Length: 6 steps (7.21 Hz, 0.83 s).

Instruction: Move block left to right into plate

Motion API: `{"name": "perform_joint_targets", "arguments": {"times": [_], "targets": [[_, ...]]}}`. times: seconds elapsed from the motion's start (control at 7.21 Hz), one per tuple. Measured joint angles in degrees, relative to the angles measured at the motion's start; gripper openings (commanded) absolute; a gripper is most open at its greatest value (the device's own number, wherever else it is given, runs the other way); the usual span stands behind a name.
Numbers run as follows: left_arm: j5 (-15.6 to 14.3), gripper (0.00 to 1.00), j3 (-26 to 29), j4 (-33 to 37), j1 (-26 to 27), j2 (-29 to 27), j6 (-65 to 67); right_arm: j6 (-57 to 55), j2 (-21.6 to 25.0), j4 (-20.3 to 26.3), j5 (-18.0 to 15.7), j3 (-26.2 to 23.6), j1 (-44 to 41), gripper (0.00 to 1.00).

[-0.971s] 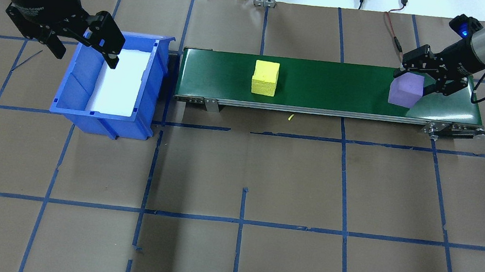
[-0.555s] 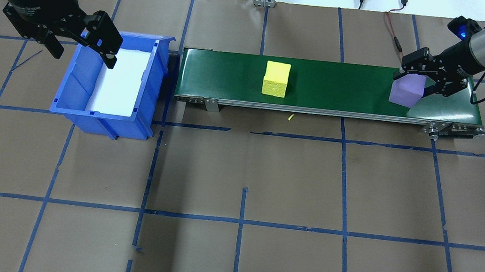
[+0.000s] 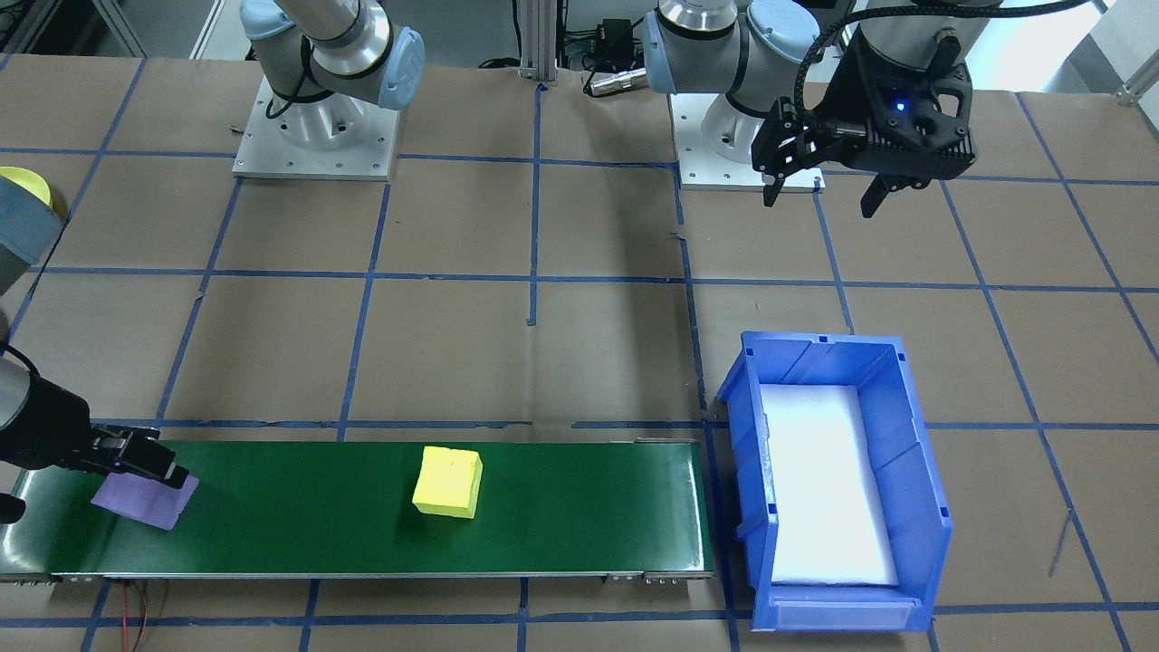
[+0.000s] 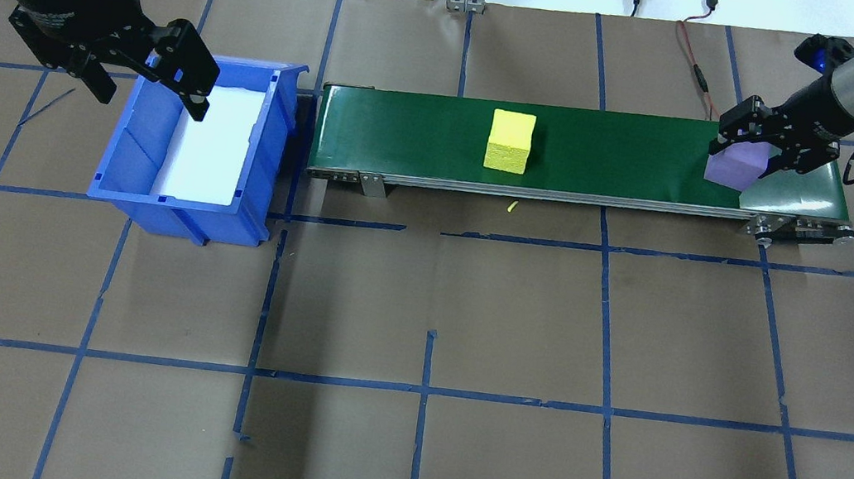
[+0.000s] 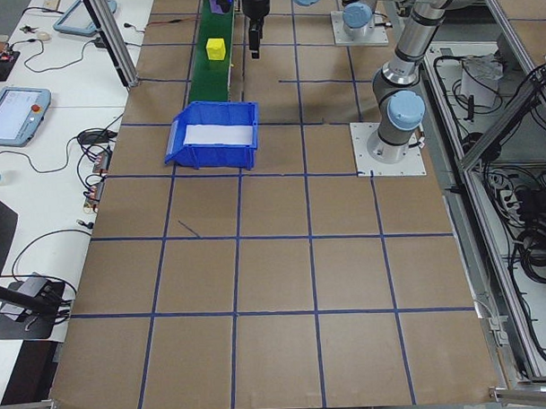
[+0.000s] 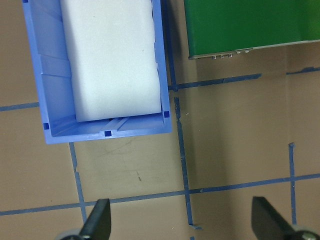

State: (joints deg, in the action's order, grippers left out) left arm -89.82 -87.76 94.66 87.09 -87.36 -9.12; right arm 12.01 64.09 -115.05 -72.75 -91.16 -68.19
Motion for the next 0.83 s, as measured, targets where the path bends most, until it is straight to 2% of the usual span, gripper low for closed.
{"name": "perform_joint_targets", "arguments": {"times": [0.14,0.56,0.83], "targets": [[0.0,1.0,-0.07,0.0,-0.01,0.0,0.09,0.04,0.1,-0.19,-2.17,0.11,0.03,0.22],[-0.01,1.0,-0.11,-0.06,-0.2,0.0,0.1,7.51,0.58,-0.22,-10.43,1.25,4.22,0.21],[-0.01,1.0,-0.1,-0.09,-0.22,0.0,0.11,21.82,0.63,-0.05,-11.77,1.35,13.76,0.22]]}}
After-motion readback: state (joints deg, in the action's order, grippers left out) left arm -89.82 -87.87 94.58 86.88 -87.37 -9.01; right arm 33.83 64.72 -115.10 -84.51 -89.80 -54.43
